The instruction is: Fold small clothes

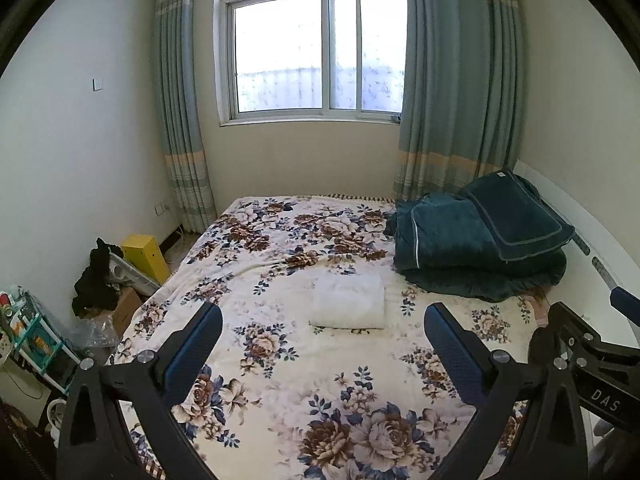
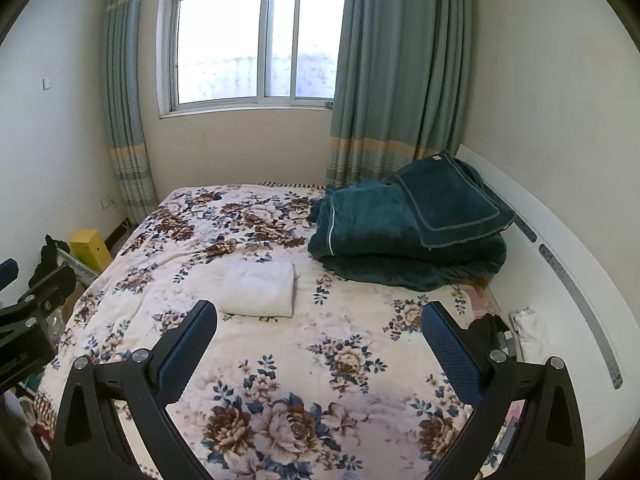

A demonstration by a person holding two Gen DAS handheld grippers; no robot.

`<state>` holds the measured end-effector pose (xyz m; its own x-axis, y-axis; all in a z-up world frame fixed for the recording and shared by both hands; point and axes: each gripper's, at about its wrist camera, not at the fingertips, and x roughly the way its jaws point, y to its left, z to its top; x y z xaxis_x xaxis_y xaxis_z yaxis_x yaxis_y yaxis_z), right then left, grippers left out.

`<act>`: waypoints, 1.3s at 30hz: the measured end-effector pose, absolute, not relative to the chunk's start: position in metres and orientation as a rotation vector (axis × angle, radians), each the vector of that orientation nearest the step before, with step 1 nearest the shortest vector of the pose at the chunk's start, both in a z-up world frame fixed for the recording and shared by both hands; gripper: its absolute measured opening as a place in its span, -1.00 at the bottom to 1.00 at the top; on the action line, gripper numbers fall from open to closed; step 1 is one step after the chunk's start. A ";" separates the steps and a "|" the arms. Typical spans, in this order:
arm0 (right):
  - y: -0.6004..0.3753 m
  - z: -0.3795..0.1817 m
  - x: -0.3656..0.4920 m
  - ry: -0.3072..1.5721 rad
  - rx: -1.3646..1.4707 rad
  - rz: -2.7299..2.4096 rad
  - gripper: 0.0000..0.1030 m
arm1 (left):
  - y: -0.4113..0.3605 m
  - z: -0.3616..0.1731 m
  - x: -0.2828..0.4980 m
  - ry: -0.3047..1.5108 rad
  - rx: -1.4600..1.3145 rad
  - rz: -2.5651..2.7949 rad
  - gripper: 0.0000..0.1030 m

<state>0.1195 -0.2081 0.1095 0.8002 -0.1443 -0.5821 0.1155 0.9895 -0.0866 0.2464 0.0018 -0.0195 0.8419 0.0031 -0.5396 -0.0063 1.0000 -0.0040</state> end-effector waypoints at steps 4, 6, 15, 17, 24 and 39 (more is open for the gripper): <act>-0.207 0.110 0.121 0.622 -0.051 -0.138 1.00 | 0.001 -0.019 0.245 0.563 -0.001 0.012 1.00; -0.208 0.109 0.124 0.622 -0.048 -0.134 1.00 | 0.001 -0.018 0.245 0.565 -0.002 0.015 1.00; -0.208 0.105 0.129 0.629 -0.042 -0.120 1.00 | 0.001 -0.015 0.247 0.556 0.004 0.025 1.00; -0.207 0.105 0.130 0.629 -0.042 -0.120 1.00 | 0.001 -0.015 0.246 0.552 0.004 0.024 1.00; -0.203 0.105 0.134 0.623 -0.045 -0.111 1.00 | 0.002 -0.014 0.246 0.548 0.003 0.027 1.00; -0.197 0.105 0.138 0.628 -0.044 -0.094 1.00 | 0.001 -0.015 0.243 0.553 0.008 0.036 1.00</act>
<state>0.1382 -0.1970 0.1050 0.8049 -0.1010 -0.5847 0.0745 0.9948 -0.0692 0.2429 0.0011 -0.0151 0.8505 0.0362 -0.5248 -0.0318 0.9993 0.0174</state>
